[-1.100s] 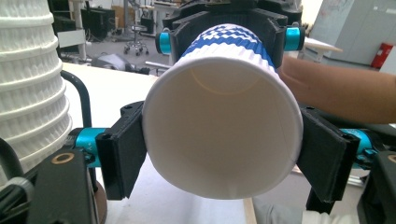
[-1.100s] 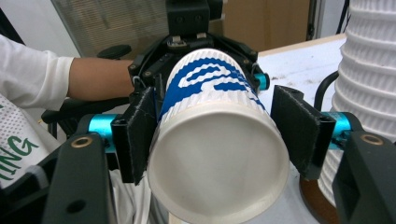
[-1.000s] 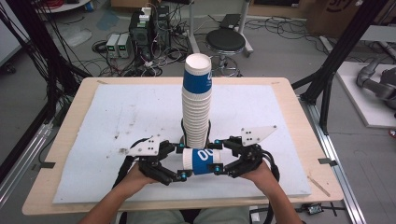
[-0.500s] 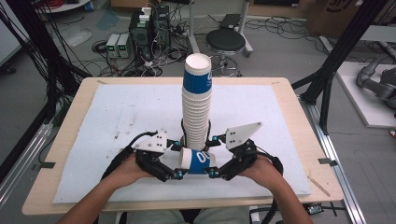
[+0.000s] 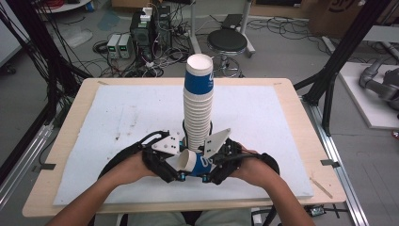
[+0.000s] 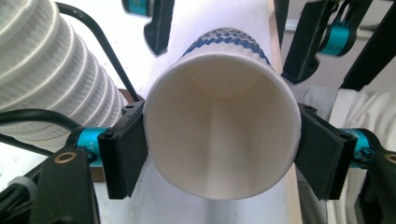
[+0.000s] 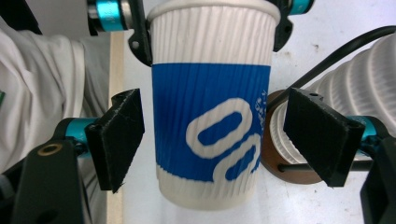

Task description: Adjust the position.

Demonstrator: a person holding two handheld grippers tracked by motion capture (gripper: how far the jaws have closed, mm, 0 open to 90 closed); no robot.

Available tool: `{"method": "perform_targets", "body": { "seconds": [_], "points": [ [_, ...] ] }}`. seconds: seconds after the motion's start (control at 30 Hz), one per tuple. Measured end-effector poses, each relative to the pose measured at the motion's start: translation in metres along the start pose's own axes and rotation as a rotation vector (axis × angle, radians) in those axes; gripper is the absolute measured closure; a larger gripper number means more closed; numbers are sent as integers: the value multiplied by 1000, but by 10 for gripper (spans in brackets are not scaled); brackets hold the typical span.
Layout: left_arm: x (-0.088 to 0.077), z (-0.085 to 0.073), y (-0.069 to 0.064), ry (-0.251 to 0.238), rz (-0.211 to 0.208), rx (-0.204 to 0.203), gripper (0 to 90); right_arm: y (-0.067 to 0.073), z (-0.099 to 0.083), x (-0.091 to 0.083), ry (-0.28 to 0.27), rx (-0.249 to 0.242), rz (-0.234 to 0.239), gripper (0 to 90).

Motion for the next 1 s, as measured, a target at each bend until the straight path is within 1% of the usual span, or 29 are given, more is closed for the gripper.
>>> {"method": "perform_targets", "body": {
  "seconds": [0.03,0.1,0.17,0.2,0.3,0.33,0.43,0.5,0.6,0.77,0.8,0.83,0.87,0.9,0.93,1.0],
  "points": [
    [0,0,0,0,0,0,254,0,0,0,0,0,0,208],
    [0,3,0,19,-1,2,254,1,1,4,7,0,5,208],
    [1,4,0,17,0,-4,254,0,1,4,5,1,9,209],
    [1,6,0,31,-2,3,254,0,1,5,9,2,6,209],
    [2,9,-1,60,1,8,254,1,1,7,23,3,11,213],
    [2,9,-1,60,1,8,254,1,1,7,29,4,11,247],
    [5,13,-1,90,4,11,254,3,1,9,39,-9,17,267],
    [5,13,-1,95,4,12,254,3,1,11,46,-11,19,269],
    [8,15,-2,114,7,17,254,4,1,14,62,-7,25,286],
    [8,16,-2,114,17,15,248,4,1,16,73,6,21,301],
    [8,15,-2,97,20,11,244,5,0,16,76,10,14,301],
    [8,14,-2,88,18,14,239,5,0,16,71,12,10,301],
    [7,13,-2,68,18,10,234,5,-1,16,64,14,12,301],
    [7,13,-2,68,18,10,229,5,-2,16,54,15,9,301],
    [5,11,-1,14,16,-2,223,5,-4,15,42,20,4,301],
    [2,7,-1,-55,7,-24,217,6,-8,13,8,30,-6,301]
  ]
}}
Point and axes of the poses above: each handheld gripper's, and its own axes: x roughly forward along the jaws, z roughly out of its top, y roughly to its left, the point moved 1 cm from there along x, roughly forward along the jaws, and after that the axes turned 8 degrees about -z, right-handed, at the moved point
